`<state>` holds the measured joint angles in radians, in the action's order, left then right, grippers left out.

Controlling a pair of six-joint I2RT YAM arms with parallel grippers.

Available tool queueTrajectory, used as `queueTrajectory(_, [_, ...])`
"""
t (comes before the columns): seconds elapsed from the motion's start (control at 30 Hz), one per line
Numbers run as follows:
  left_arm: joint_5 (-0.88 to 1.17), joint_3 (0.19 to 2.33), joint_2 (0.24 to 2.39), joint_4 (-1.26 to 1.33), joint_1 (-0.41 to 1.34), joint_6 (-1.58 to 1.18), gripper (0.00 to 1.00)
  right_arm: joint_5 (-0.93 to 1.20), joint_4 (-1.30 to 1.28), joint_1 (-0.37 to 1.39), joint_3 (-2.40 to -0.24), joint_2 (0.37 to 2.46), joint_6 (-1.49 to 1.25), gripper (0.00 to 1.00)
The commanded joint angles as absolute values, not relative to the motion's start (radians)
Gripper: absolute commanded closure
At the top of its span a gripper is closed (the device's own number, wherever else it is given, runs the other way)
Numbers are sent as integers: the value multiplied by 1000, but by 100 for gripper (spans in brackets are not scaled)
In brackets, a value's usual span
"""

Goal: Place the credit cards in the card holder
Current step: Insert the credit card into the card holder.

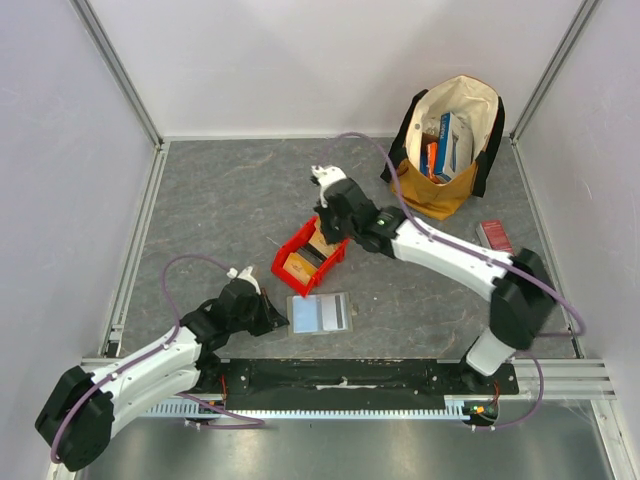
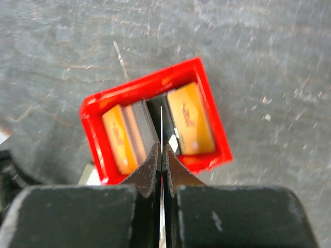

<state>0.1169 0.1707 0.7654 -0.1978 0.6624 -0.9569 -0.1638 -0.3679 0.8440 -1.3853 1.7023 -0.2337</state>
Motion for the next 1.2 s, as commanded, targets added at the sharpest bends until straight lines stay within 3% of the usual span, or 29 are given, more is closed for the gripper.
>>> queueTrajectory(0.0, [176, 146, 758, -118, 661, -976, 98, -106, -255, 838, -1162, 1502, -464, 100])
queueTrajectory(0.23, [241, 115, 752, -90, 661, -959, 98, 20, 110, 871, -666, 1192, -822, 100])
queueTrajectory(0.5, [293, 86, 764, -57, 664, -953, 98, -35, 173, 936, -474, 1083, -917, 100])
queueTrajectory(0.7, [288, 78, 792, -43, 663, -945, 98, -51, 221, 937, -426, 1103, -936, 100])
queueTrajectory(1.17, [270, 110, 824, -71, 664, -925, 98, 63, 363, 936, -476, 1368, -893, 100])
